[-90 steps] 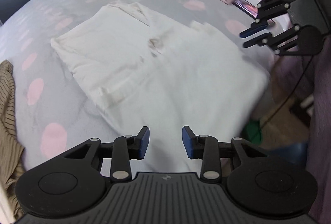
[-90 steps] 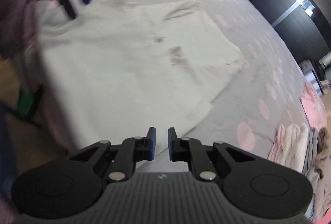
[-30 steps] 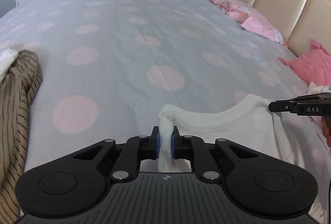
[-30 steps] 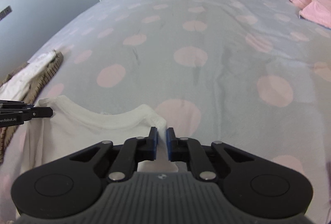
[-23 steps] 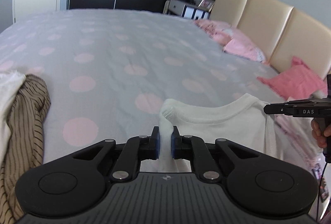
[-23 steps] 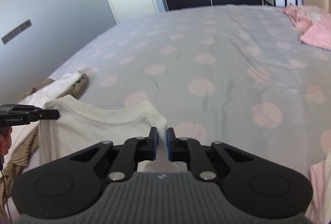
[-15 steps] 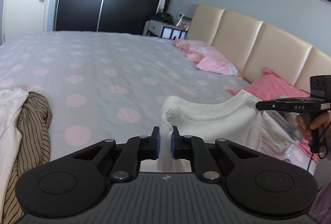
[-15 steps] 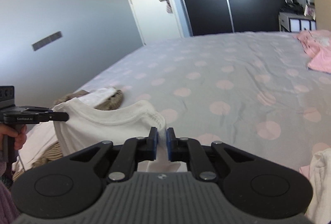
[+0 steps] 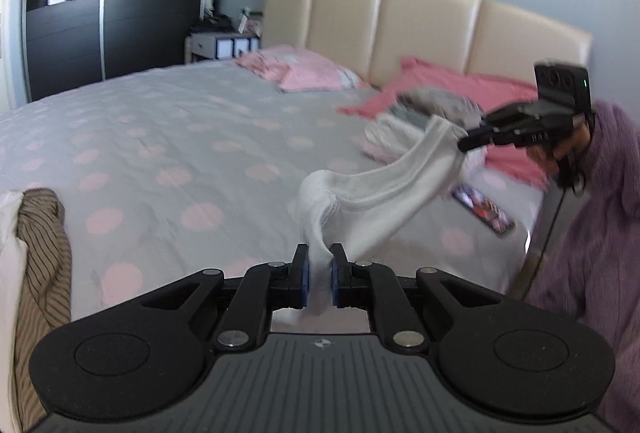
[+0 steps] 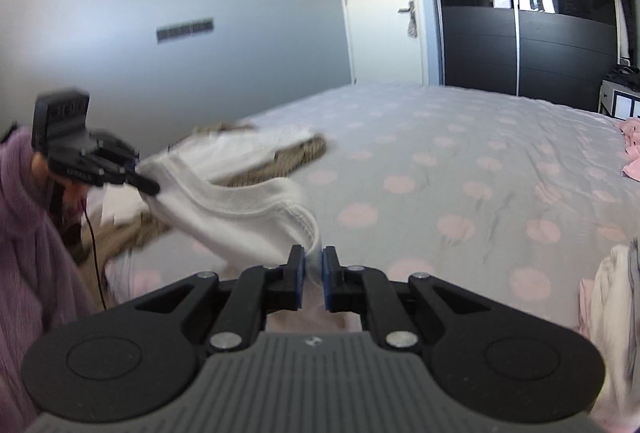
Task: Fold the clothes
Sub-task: 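Lift the shirt by the shoulders with both grippers and fold it over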
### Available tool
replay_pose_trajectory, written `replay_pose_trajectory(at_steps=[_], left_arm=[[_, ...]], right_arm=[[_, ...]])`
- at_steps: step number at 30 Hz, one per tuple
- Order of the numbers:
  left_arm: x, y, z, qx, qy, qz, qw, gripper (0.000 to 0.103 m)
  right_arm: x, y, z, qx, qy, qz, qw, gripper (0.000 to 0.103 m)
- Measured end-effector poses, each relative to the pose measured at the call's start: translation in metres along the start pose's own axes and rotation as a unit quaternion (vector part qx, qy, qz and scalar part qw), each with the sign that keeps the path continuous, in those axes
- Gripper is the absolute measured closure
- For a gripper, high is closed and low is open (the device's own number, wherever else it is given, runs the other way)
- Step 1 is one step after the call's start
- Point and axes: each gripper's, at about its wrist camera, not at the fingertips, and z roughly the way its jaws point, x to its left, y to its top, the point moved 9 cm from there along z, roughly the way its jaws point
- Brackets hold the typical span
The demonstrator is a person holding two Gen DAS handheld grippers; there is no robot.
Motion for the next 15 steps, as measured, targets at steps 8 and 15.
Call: replay_pose_trajectory(at_steps=[8, 15], left_arm=[[-0.028, -0.064, 0.032, 0.097, -0.011, 0.044, 0.9943, 0.095], [-0.041, -0.108, 0.05, 0.163, -0.011, 0.104, 0.9811, 0.094]], right_arm=[[0.029, -0.081, 0.032, 0.133, 0.014, -0.081, 0.988, 0.093], [0.05, -0.132, 0.046, 0.213, 0.032, -0.134, 0.967, 0.092]])
